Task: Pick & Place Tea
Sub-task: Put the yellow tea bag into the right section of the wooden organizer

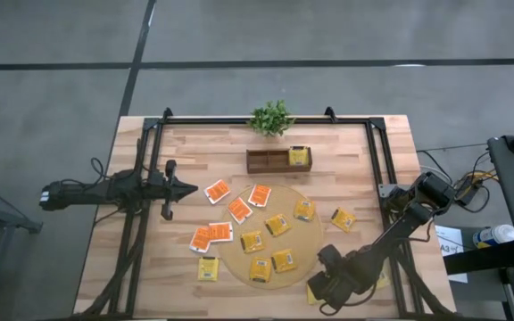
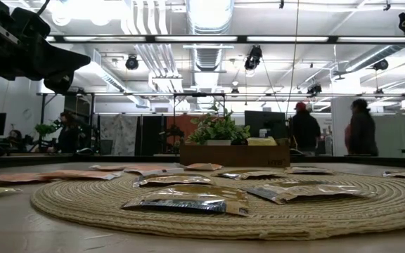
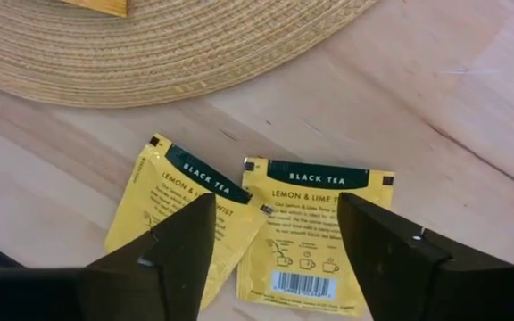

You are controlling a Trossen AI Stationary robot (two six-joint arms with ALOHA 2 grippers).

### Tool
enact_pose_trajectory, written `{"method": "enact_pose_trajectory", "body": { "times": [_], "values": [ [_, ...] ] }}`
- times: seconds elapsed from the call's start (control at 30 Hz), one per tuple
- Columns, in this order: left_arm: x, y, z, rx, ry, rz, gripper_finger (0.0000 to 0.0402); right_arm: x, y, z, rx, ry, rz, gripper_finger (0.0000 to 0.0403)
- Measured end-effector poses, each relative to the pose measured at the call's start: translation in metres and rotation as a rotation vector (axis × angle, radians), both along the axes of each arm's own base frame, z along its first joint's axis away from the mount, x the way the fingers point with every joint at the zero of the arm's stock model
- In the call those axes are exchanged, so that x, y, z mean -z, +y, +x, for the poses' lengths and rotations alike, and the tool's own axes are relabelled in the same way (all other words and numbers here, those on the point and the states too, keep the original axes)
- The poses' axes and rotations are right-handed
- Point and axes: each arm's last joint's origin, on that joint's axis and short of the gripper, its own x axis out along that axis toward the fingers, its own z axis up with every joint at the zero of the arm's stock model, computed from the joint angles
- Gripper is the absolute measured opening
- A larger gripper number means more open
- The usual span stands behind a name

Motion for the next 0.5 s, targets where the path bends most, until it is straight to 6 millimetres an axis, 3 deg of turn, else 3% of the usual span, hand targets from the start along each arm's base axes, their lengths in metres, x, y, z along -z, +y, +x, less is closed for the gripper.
{"method": "enact_pose_trajectory", "body": {
  "times": [0.3,0.5],
  "values": [
    [0.0,0.0,0.0,0.0,0.0,0.0,0.0,0.02,-0.001,0.002,-0.038,0.099,-0.006,0.0235],
    [0.0,0.0,0.0,0.0,0.0,0.0,0.0,0.022,0.0,0.002,-0.041,0.117,0.007,0.0233]
  ]
}}
